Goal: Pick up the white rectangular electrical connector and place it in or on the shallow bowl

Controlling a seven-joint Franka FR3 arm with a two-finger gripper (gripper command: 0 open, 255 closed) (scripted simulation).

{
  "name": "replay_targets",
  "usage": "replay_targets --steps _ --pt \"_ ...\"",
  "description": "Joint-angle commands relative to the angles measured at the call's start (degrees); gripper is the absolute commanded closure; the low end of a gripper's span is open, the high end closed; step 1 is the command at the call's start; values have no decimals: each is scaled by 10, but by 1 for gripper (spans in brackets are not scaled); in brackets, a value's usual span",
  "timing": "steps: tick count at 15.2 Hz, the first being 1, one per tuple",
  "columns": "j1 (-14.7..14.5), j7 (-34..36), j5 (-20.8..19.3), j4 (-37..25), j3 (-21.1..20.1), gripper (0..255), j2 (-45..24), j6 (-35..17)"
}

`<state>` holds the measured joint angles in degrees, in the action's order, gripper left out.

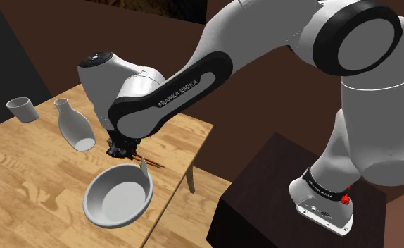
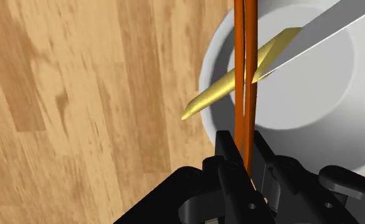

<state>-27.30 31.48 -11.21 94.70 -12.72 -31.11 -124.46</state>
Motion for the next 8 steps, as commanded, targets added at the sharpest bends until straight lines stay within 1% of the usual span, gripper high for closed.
replay_targets --steps 1,7,8 --pt "-21 21 -4 -39 -3 255 -22 19" --pt "-86 75 -16 -169 -7 255 -98 77" --pt "-92 79 -17 -183 -8 255 -106 83"
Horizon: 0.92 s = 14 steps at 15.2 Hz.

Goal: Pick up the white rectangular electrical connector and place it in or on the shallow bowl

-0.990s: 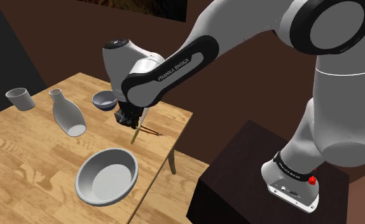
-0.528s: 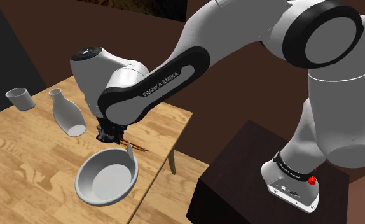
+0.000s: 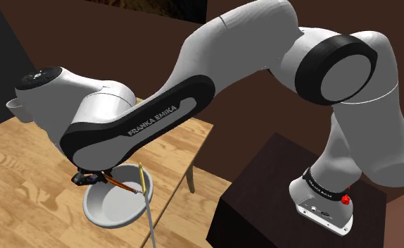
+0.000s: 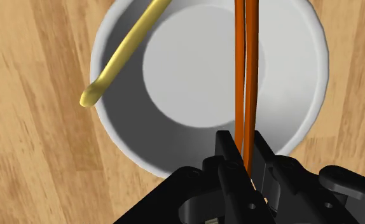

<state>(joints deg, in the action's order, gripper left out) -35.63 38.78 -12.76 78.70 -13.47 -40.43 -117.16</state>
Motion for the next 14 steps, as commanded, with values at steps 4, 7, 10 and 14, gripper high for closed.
replay_targets --steps 4,7,10,14 --pt "-9 9 -5 -14 3 255 -26 -12" --pt "-10 11 -8 -10 5 255 -38 -27" --pt "-11 13 -10 -7 7 255 -50 -42" --pt "-13 16 -15 -5 10 255 -72 -66"
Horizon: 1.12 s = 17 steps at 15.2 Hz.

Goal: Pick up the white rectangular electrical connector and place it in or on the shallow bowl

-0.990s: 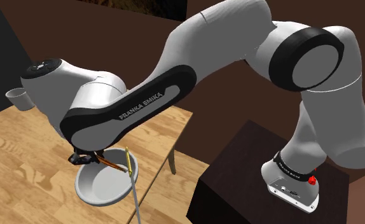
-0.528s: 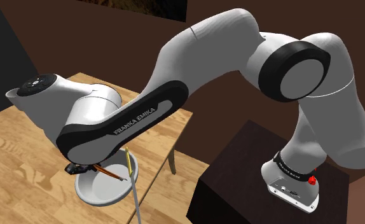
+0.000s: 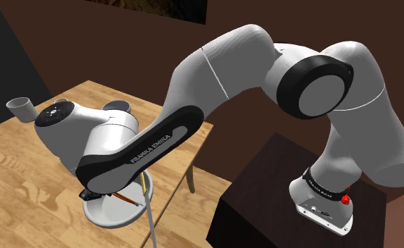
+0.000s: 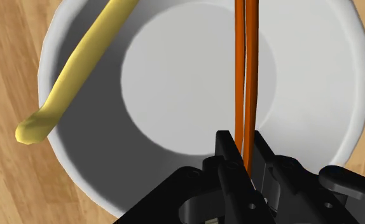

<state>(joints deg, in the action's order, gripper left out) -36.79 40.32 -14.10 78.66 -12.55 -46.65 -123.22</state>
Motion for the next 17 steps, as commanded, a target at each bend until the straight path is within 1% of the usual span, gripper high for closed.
replay_targets --steps 1,8,9,14,17 --pt "-2 1 -1 -4 1 255 -9 -5" --pt "-2 1 -1 -5 1 255 -10 -5" --pt "-2 1 -1 -4 1 0 -9 -5" --pt "-2 1 -1 -4 1 0 -9 -5" --pt "0 -3 5 -11 -4 0 22 32"
